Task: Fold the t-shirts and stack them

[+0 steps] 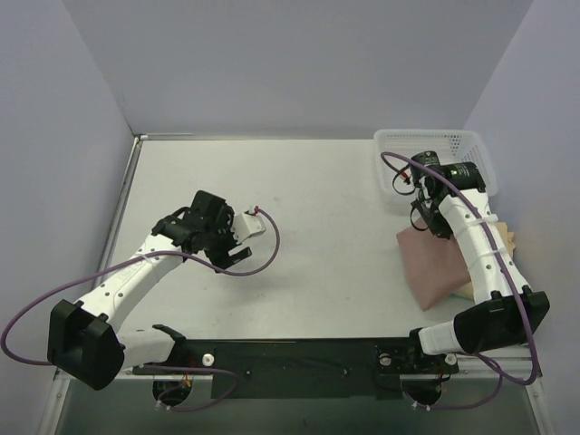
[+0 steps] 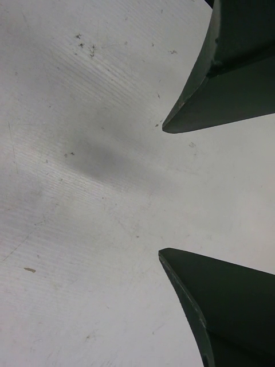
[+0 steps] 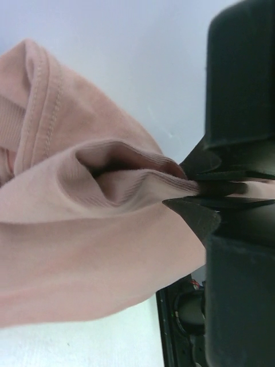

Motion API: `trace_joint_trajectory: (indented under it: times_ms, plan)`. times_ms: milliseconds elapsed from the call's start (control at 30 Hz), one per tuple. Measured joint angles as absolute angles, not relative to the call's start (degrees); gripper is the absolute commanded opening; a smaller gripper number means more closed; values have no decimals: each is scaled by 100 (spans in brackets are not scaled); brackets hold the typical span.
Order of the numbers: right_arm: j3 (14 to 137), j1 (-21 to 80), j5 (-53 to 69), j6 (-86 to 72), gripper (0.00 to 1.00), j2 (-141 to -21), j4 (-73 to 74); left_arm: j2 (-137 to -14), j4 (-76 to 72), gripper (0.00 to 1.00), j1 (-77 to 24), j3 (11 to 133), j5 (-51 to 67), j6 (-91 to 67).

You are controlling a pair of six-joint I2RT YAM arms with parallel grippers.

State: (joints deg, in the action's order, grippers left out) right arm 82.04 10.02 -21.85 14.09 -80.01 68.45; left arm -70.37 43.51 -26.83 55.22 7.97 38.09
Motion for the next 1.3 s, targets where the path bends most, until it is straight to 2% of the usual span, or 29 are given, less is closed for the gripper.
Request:
trace_joint_trajectory:
  times_ms: [333, 767, 1100, 1300]
  plan:
    - [8855, 464, -2436, 2104, 0, -7769, 6899, -7037, 4296, 93, -2683, 5522, 679, 3837]
    - [8794, -683, -2469, 2812, 0, -7734, 6423, -7037, 4244, 93, -2683, 5476, 598, 3892]
    - [7435, -1699, -2456, 3662, 0, -7583, 4860, -7037, 4219, 93, -2683, 5441, 576, 3944]
    - [7347, -2200, -2462, 3691, 0, -7957, 4091, -7037, 4222, 93, -2683, 5441, 574, 3946]
